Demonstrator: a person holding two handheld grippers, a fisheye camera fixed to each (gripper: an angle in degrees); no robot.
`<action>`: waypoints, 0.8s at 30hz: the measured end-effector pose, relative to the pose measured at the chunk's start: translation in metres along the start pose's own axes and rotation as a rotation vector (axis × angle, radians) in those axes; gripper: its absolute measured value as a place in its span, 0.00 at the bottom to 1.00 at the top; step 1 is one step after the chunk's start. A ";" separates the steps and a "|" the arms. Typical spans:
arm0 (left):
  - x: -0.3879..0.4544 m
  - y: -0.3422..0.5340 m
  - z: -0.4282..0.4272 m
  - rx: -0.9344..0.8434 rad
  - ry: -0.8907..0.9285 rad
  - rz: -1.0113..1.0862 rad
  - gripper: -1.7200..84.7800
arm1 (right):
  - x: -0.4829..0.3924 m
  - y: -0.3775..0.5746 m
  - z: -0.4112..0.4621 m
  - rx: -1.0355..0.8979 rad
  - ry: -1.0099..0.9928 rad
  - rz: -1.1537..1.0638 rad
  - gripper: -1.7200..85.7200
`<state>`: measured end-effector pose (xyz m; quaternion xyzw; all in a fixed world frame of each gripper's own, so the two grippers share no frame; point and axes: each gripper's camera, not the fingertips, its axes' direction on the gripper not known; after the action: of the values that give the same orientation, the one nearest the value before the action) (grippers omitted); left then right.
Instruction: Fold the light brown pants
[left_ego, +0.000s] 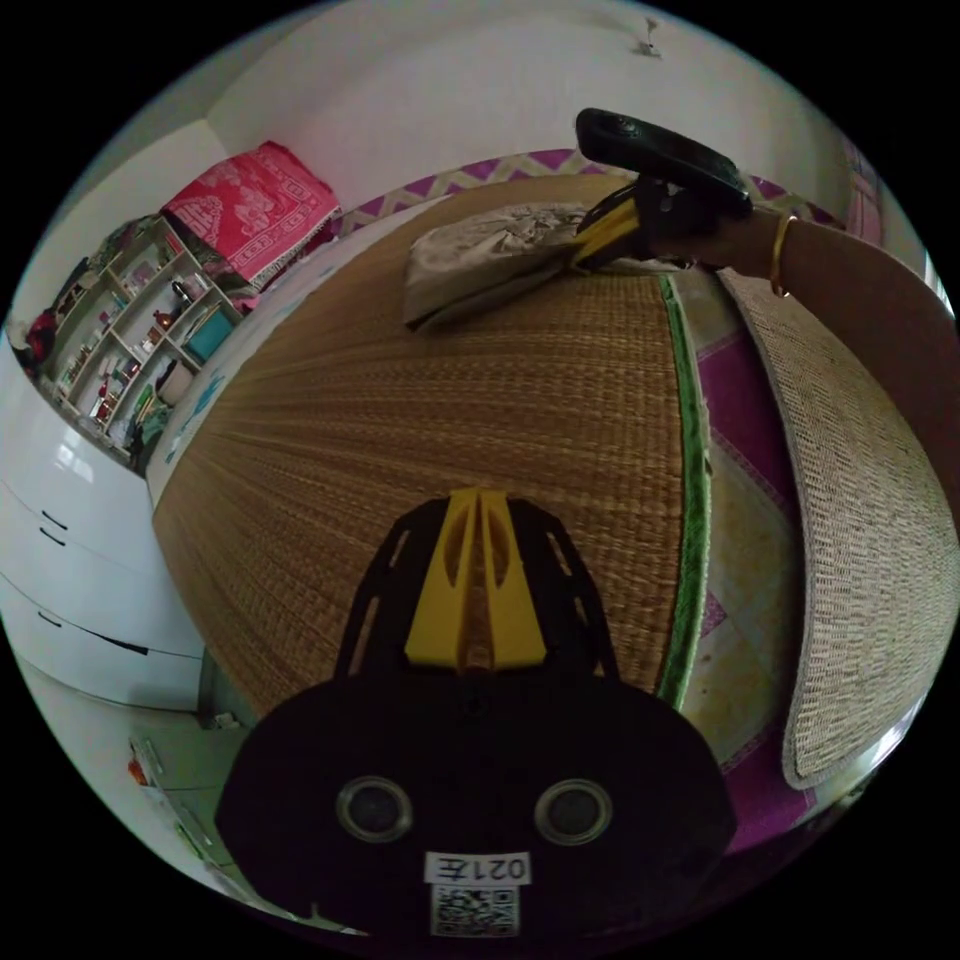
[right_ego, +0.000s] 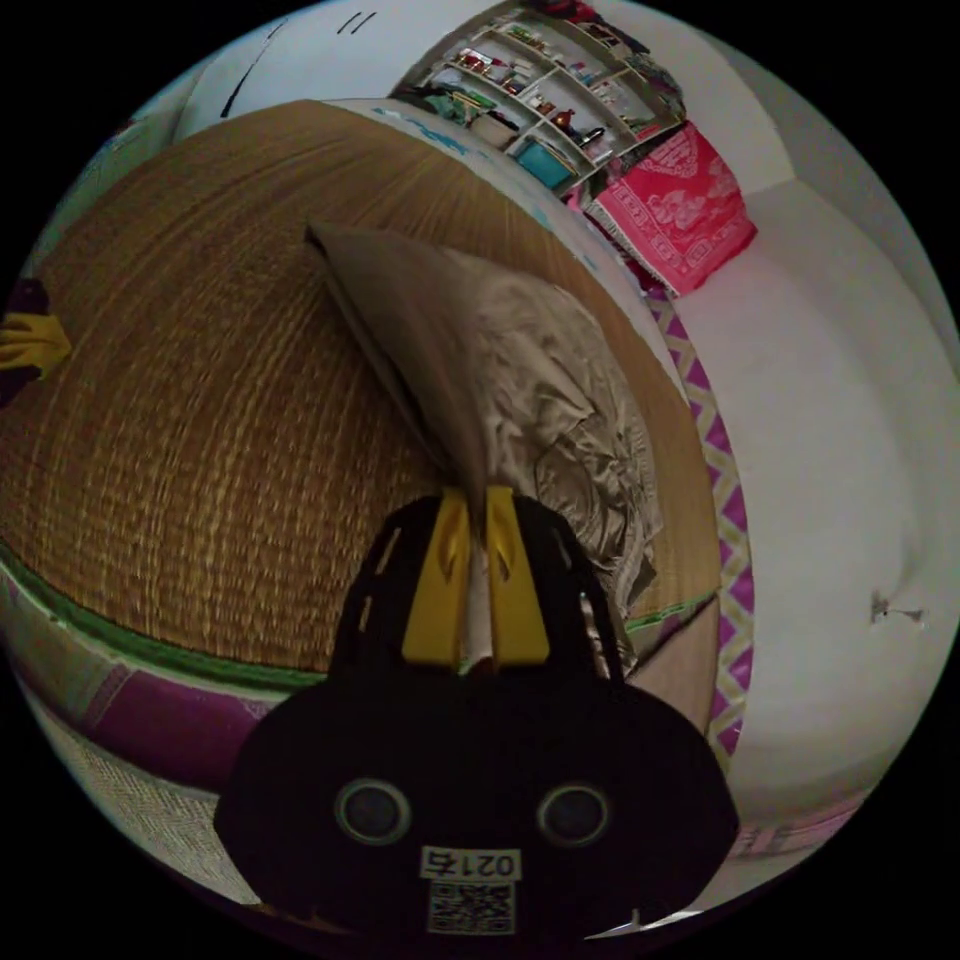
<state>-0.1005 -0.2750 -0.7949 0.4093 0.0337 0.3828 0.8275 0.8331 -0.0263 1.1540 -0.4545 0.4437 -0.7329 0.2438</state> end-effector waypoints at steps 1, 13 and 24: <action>-0.002 0.001 0.000 -0.001 0.008 -0.005 0.01 | 0.004 -0.004 -0.006 -0.009 0.005 0.030 0.03; -0.032 0.008 0.000 -0.013 0.090 -0.043 0.01 | 0.114 0.115 -0.187 -0.160 0.167 0.322 0.01; 0.044 0.025 -0.096 0.212 0.546 0.222 0.01 | -0.119 0.314 -0.290 -0.367 0.131 0.063 0.02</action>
<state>-0.1200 -0.1739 -0.8302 0.3766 0.2494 0.5607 0.6939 0.6188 0.0354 0.7704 -0.4286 0.5988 -0.6597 0.1504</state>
